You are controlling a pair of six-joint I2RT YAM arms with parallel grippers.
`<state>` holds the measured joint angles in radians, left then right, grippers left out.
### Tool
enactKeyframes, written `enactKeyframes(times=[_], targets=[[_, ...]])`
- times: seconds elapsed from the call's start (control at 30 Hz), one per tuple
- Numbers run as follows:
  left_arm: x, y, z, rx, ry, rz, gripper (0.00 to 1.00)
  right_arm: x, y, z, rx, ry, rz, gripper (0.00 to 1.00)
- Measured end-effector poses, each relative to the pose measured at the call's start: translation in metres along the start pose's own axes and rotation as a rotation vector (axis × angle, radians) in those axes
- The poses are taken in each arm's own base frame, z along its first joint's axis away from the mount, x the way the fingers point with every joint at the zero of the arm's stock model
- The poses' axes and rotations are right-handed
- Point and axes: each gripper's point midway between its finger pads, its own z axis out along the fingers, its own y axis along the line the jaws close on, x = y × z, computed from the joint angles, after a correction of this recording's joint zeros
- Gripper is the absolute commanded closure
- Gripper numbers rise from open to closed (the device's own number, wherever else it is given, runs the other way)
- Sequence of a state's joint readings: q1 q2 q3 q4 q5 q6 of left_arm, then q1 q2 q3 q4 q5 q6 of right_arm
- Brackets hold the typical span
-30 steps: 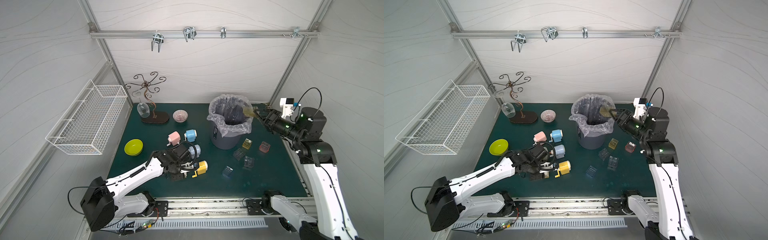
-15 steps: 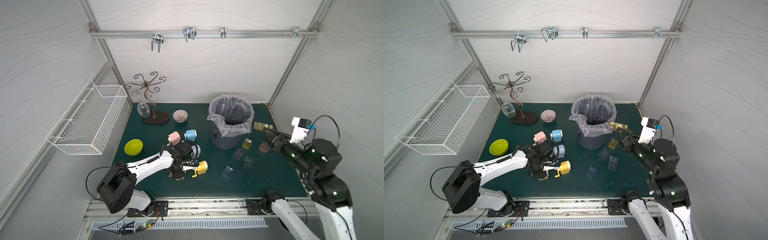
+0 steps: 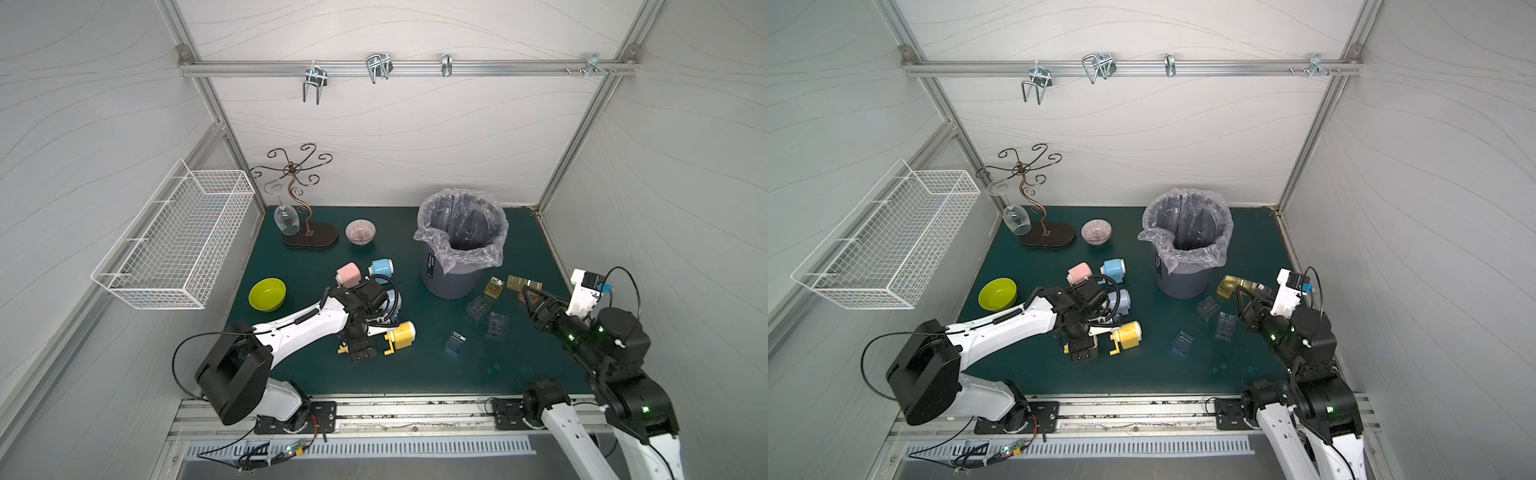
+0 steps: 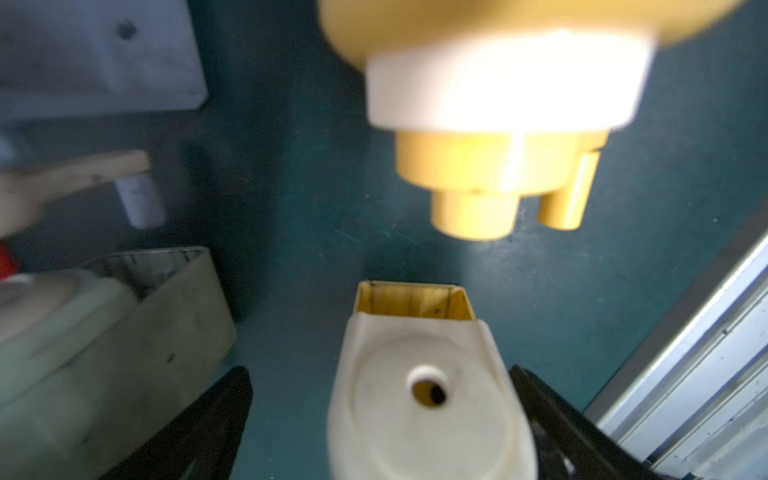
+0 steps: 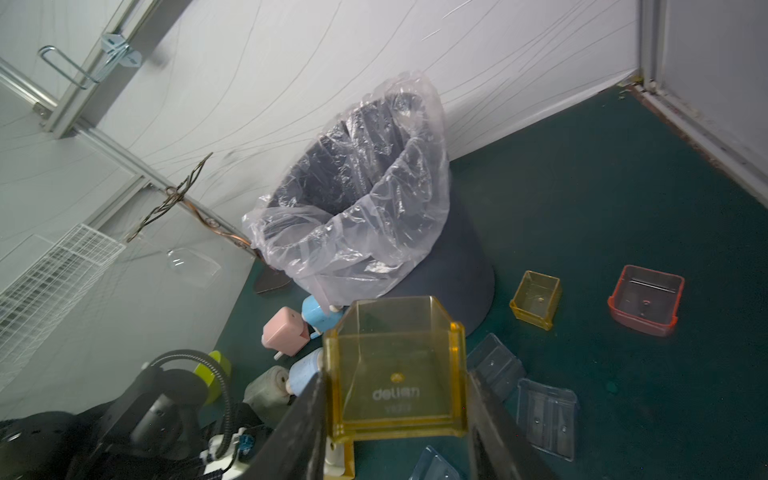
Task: Take out the pencil sharpener tray and clean the shavings
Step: Place the pencil sharpener at the center of the board, then place the container at the center of the board.
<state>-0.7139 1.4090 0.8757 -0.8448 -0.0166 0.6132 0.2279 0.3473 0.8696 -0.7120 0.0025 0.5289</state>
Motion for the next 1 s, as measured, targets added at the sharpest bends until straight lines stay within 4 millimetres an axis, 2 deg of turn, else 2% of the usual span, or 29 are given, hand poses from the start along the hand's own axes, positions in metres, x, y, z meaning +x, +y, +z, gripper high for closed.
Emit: enactKeyframes(times=[0.1,0.2,0.43,0.7,0.8,0.87,1.0], targets=[[-0.002,0.008,-0.016,-0.067,-0.043,-0.016,0.00,-0.002,-0.011,-0.007,0.050,-0.042,0.011,1.00],[-0.004,0.020,-0.038,-0.161,-0.104,-0.040,0.00,0.004,-0.025,-0.008,0.124,-0.025,0.039,1.00],[-0.005,0.035,-0.081,-0.300,-0.226,-0.116,0.00,0.036,-0.065,-0.012,0.312,0.060,0.131,1.00],[0.001,0.039,-0.118,-0.395,-0.346,-0.176,0.00,0.074,-0.089,-0.010,0.429,0.181,0.217,1.00],[0.003,0.039,-0.131,-0.424,-0.399,-0.199,0.00,0.082,-0.089,-0.004,0.452,0.233,0.179,1.00],[0.004,0.038,-0.139,-0.438,-0.436,-0.215,0.00,0.089,-0.083,0.006,0.454,0.291,0.093,1.00],[0.004,0.039,-0.148,-0.453,-0.480,-0.244,0.00,0.107,-0.049,0.022,0.502,0.355,-0.144,1.00]])
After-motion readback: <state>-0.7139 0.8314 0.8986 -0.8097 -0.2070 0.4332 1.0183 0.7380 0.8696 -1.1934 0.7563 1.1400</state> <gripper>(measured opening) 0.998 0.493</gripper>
